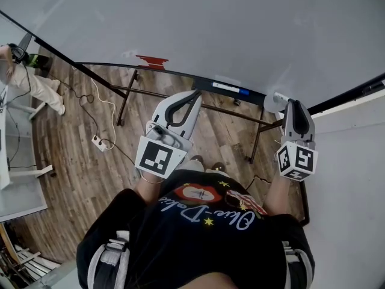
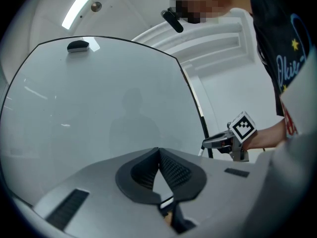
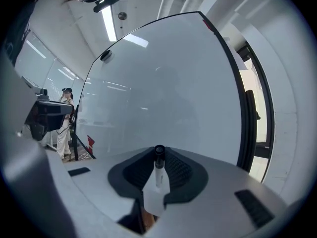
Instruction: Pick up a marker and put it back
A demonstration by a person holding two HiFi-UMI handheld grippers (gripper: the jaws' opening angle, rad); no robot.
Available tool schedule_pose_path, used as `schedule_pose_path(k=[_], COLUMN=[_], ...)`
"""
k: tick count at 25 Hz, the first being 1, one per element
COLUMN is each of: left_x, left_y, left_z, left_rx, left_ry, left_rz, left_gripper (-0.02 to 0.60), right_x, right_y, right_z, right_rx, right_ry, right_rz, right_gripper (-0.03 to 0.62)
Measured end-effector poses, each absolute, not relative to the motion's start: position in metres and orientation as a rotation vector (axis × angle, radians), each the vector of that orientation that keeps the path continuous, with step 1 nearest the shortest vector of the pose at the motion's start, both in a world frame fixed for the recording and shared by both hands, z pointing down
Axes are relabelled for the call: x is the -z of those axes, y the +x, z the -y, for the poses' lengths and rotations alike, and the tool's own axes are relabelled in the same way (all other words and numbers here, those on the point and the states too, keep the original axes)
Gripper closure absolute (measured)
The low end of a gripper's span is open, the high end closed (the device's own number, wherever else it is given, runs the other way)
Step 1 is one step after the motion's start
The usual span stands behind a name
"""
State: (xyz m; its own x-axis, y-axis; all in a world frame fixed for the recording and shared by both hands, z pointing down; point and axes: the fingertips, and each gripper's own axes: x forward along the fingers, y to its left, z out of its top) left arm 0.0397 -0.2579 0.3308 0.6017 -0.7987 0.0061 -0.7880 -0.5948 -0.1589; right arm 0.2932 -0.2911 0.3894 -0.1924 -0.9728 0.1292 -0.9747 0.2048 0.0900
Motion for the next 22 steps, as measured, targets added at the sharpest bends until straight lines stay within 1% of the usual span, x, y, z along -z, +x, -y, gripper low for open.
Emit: schedule_pose_path(k=[22], left_x=[-0.329], left_y=[0.061], left_z=[0.254], left_rx=[0.047], left_ry=[-2.763], left_rz=[-1.195], left_gripper=[0.578], right_x=[-0.323], right_y=[0.297], right_z=[0.227], right_rx=[0.085], right_ry=[2.02], right_rz=[2.298], right_gripper=[0.528])
